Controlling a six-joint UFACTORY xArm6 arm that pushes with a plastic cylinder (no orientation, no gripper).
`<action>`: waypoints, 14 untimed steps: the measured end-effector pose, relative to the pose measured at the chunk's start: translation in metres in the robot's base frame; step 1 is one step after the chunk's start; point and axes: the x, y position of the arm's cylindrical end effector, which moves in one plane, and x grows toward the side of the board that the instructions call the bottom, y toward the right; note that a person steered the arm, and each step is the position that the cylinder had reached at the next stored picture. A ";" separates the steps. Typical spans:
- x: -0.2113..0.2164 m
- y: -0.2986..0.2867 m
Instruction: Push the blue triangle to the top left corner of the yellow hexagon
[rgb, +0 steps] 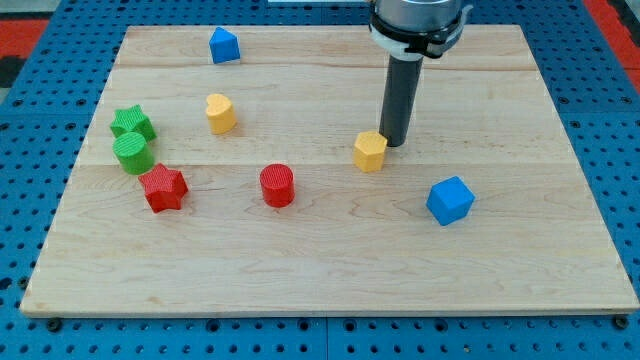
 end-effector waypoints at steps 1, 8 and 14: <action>-0.038 0.018; -0.156 -0.242; -0.109 -0.096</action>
